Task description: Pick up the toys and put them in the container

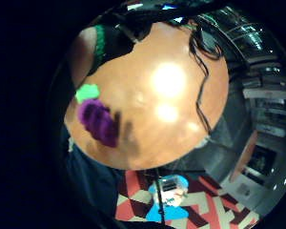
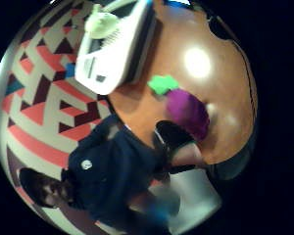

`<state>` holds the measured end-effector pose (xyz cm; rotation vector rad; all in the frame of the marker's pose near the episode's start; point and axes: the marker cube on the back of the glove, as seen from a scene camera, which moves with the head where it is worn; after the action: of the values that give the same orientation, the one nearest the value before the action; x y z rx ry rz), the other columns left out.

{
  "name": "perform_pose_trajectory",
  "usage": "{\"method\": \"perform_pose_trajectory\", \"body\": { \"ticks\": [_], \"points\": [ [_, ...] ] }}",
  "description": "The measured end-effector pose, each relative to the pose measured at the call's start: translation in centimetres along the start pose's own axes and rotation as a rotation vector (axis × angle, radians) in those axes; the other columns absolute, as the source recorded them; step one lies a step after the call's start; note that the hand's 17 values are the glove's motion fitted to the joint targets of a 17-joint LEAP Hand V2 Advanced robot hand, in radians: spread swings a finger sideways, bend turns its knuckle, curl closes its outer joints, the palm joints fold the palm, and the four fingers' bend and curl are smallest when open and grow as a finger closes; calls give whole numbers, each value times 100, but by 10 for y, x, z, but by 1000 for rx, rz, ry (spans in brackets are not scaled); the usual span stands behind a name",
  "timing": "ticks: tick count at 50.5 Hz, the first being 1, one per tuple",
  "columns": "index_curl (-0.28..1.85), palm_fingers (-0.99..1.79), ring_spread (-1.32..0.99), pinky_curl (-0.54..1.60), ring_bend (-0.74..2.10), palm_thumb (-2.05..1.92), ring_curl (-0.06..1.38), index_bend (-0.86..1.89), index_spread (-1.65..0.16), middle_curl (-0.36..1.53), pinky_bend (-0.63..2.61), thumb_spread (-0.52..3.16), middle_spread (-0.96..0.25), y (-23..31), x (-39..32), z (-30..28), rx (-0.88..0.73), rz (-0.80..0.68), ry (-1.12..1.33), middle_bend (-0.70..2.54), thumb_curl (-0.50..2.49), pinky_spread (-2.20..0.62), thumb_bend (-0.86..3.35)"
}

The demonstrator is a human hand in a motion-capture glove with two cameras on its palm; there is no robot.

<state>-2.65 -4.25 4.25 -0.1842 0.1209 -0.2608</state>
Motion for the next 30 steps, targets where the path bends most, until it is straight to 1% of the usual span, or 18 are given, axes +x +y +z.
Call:
{"method": "perform_pose_trajectory", "body": {
  "ticks": [3,7,9,12,13,14,15,17,19,21,23,27,30],
  "points": [
    [52,-3,-5,38,33,30,39,29,-17,48,82,122,-1,4,1,26,-19,47,16,27,49,1,-4],
    [50,-3,-3,37,36,24,39,18,-15,48,81,121,0,5,-6,56,-21,85,10,27,46,2,-4],
    [47,5,-3,39,51,22,42,8,-14,46,88,121,1,4,-12,68,-8,88,3,22,44,1,-4],
    [38,19,-10,39,75,20,46,-3,-13,44,100,121,1,1,-19,80,21,86,0,16,43,-6,-3],
    [36,19,-11,39,80,20,47,-3,-13,44,101,121,1,0,-22,83,31,83,0,17,42,-7,-3],
    [33,29,-14,42,91,19,51,-9,-13,45,107,121,1,-1,-23,87,40,77,1,21,42,-12,-3],
    [31,34,-16,41,96,19,51,-9,-14,46,110,121,0,-2,-25,90,48,71,0,24,41,-15,-3],
    [27,35,-19,43,104,18,54,-7,-14,46,114,121,-1,-4,-28,94,64,59,-6,27,41,-19,-2],
    [25,53,-22,44,111,24,57,-2,-14,51,115,123,-3,-7,-30,97,87,50,-18,41,41,-23,2],
    [22,60,-24,44,113,29,57,1,-14,53,116,127,-5,-11,-30,98,110,41,-30,48,42,-27,4],
    [22,74,-26,45,120,38,59,9,-13,55,118,131,-7,-14,-29,97,124,34,-44,52,44,-30,10],
    [23,78,-28,49,124,48,61,13,-13,59,125,128,-10,-18,-26,88,145,28,-94,56,49,-33,13],
    [24,90,-30,52,126,57,63,16,-13,64,131,120,-13,-20,-24,73,171,40,-148,66,54,-35,16]
  ]
}}
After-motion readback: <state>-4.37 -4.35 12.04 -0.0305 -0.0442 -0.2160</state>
